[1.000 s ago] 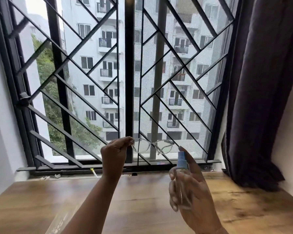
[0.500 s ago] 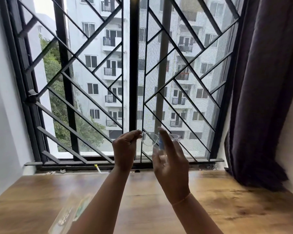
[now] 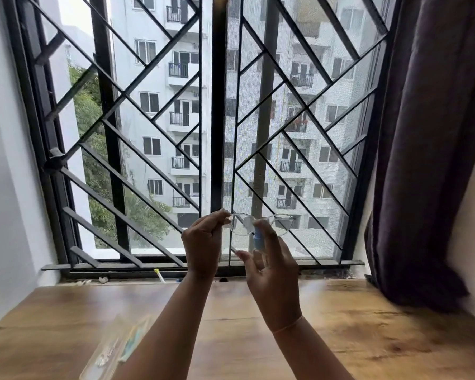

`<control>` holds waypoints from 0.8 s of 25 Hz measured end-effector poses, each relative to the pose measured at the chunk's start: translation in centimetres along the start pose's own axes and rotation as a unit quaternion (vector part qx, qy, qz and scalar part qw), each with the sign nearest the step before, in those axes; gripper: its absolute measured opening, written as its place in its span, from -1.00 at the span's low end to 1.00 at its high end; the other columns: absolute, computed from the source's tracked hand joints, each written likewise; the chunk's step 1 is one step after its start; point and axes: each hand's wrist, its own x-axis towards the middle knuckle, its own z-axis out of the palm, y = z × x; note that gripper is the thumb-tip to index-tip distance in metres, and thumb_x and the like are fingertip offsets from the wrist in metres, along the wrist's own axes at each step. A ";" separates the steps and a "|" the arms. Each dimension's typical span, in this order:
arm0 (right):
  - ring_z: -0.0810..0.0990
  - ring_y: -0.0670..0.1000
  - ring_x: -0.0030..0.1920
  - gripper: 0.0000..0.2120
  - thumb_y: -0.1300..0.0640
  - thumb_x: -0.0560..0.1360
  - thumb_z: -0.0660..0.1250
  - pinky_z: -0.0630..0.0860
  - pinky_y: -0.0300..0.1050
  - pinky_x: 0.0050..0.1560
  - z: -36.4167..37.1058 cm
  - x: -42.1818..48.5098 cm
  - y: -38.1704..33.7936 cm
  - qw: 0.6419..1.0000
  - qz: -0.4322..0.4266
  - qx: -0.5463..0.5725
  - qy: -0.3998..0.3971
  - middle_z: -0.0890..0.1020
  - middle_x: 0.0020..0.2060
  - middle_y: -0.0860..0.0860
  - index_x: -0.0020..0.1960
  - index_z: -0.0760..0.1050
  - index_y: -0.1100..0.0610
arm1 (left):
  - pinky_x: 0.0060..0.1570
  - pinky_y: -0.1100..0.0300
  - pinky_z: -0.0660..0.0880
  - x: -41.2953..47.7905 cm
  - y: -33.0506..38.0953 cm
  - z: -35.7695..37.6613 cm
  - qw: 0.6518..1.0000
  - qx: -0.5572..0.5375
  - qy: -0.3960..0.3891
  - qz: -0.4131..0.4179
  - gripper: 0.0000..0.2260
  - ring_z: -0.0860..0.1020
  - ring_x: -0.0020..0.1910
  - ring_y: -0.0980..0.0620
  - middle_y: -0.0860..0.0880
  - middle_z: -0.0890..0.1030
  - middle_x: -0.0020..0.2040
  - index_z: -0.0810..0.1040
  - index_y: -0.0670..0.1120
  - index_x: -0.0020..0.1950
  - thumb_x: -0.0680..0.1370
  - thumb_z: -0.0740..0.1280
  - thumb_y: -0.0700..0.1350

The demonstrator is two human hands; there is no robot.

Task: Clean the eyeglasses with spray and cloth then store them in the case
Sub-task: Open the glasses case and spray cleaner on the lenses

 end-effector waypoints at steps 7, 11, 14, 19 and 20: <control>0.56 -0.04 -0.10 -0.37 0.23 0.29 0.49 0.49 -0.31 -0.07 -0.5 0.3 0.2 0.997 0.014 0.008 0.070 0.60 -0.09 0.12 0.29 0.32 0.07 | -0.11 0.43 0.50 0.3 -0.1 -0.2 1.000 -0.019 0.006 0.005 -0.82 0.59 -0.12 0.19 0.05 0.63 -0.16 0.68 -0.19 -0.14 0.41 0.32 -0.14; 0.53 -0.14 0.00 -0.37 0.15 0.32 0.46 0.43 -0.49 0.01 -1.9 0.8 0.5 0.992 0.027 0.012 0.122 0.49 -0.03 -0.08 0.33 0.30 0.06 | -0.08 0.38 0.52 0.4 -0.7 -0.4 1.000 -0.024 0.007 0.004 -0.87 0.61 -0.12 0.17 0.02 0.64 -0.15 0.68 -0.19 -0.12 0.39 0.36 -0.23; 0.56 -0.15 -0.09 -0.35 0.20 0.32 0.50 0.43 -0.53 -0.05 -2.4 0.9 1.2 0.992 0.028 -0.003 0.121 0.46 0.01 -0.14 0.33 0.30 0.06 | -0.07 0.39 0.52 0.4 -0.8 -0.5 0.999 -0.038 0.004 0.007 -0.81 0.61 -0.11 0.18 0.03 0.64 -0.14 0.68 -0.18 -0.11 0.40 0.31 -0.15; 0.51 -0.35 -0.25 -0.41 0.17 0.32 0.46 0.47 -0.50 -0.20 -2.4 0.7 1.7 0.994 0.042 0.020 0.100 0.54 -0.08 0.00 0.29 0.33 -0.02 | -0.07 0.42 0.51 0.2 -0.7 -0.6 0.999 -0.033 0.006 0.016 -0.81 0.59 -0.12 0.23 0.05 0.63 -0.15 0.67 -0.17 -0.11 0.40 0.31 -0.15; 0.50 -0.42 -0.21 -0.42 0.17 0.32 0.46 0.44 -0.53 -0.19 -2.4 0.7 1.8 0.994 0.039 0.022 0.097 0.53 -0.08 0.00 0.28 0.33 0.00 | -0.08 0.43 0.51 0.2 -0.7 -0.6 0.999 -0.033 0.007 0.015 -0.81 0.59 -0.12 0.24 0.05 0.63 -0.15 0.67 -0.17 -0.11 0.40 0.31 -0.14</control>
